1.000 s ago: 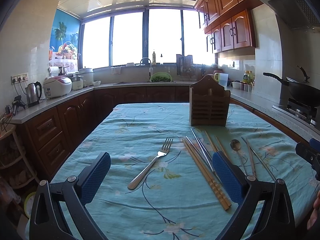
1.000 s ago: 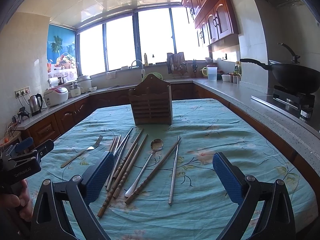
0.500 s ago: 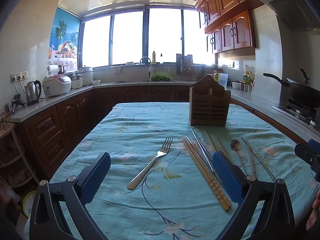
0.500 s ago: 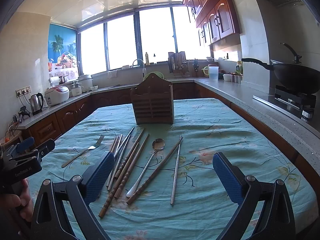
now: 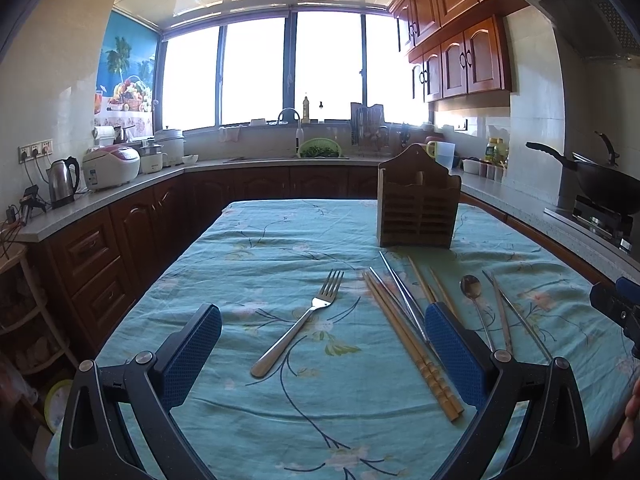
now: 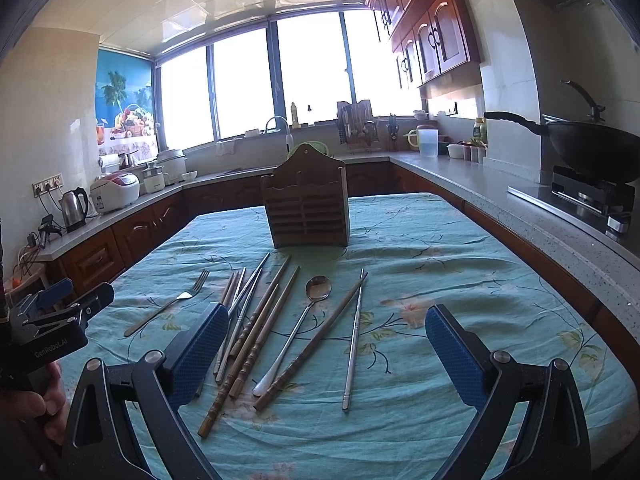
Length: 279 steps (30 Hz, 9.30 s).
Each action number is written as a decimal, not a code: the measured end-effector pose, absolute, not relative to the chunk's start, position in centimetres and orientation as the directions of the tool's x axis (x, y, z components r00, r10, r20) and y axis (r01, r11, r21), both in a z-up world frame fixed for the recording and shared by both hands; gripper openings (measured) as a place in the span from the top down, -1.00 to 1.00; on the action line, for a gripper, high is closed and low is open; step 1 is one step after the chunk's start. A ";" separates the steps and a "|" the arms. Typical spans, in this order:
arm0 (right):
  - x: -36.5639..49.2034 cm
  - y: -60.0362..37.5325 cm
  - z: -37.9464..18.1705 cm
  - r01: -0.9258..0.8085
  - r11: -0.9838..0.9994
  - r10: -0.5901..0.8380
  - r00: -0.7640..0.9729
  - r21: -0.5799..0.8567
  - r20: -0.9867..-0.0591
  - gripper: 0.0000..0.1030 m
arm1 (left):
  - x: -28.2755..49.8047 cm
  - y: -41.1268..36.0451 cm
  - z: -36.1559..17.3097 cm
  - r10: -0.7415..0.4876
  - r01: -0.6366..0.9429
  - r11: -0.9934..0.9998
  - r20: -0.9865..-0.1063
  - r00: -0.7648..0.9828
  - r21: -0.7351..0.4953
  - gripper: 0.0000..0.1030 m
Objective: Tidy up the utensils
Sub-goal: 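Grasp the steel fork with the left tool while the right tool grasps the spoon, then lower fork and spoon into the wooden holder while both tools open to release, then move both tools back down to the chopsticks lying on the tablecloth, then grasp a metal chopstick with the left tool while the right grasps a wooden chopstick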
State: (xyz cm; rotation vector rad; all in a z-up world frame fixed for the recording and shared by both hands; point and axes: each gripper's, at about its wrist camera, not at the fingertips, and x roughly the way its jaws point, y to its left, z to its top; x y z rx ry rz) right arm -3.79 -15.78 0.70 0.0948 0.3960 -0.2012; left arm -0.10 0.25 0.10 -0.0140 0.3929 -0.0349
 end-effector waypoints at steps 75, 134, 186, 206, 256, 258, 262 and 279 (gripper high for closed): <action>13.5 -21.6 2.0 0.078 0.979 0.066 0.756 0.189 -0.651 0.96 | 20.2 4.1 4.6 -0.267 0.273 0.957 -0.688 0.675 -0.103 0.62; 29.1 -25.0 8.1 0.295 0.941 -0.332 0.896 -0.165 -0.295 0.96 | 43.3 3.6 4.4 -0.509 0.266 0.790 -0.350 0.786 -0.553 0.63; 17.5 -26.8 9.2 0.227 0.962 -0.161 0.921 0.154 -0.354 -0.76 | 27.8 6.8 7.6 -0.399 0.170 0.867 -0.448 0.800 -0.468 -0.54; 6.8 -24.2 0.8 0.262 0.920 -0.064 0.833 0.291 -0.549 -0.82 | 15.5 7.9 3.6 -0.332 0.091 0.910 -0.578 0.746 -0.405 -0.58; 14.3 -23.2 -4.3 0.205 0.953 0.046 0.625 0.221 -0.780 0.69 | 33.2 -5.7 -2.3 -0.169 0.263 0.964 -0.819 0.549 -0.022 0.57; 15.1 -23.0 -5.3 0.215 0.957 0.031 0.595 0.196 -0.803 0.69 | 33.1 -5.9 -2.5 -0.183 0.284 0.958 -0.820 0.543 -0.025 0.70; 16.5 -23.2 -5.5 0.220 0.960 0.002 0.607 0.171 -0.795 0.77 | 33.6 -5.7 -2.8 -0.190 0.283 0.958 -0.831 0.522 -0.041 0.68; 15.5 -22.9 -2.4 0.172 0.962 0.040 0.685 0.214 -0.727 0.90 | 29.6 -3.6 0.8 -0.361 0.306 0.927 -0.727 0.584 -0.216 0.94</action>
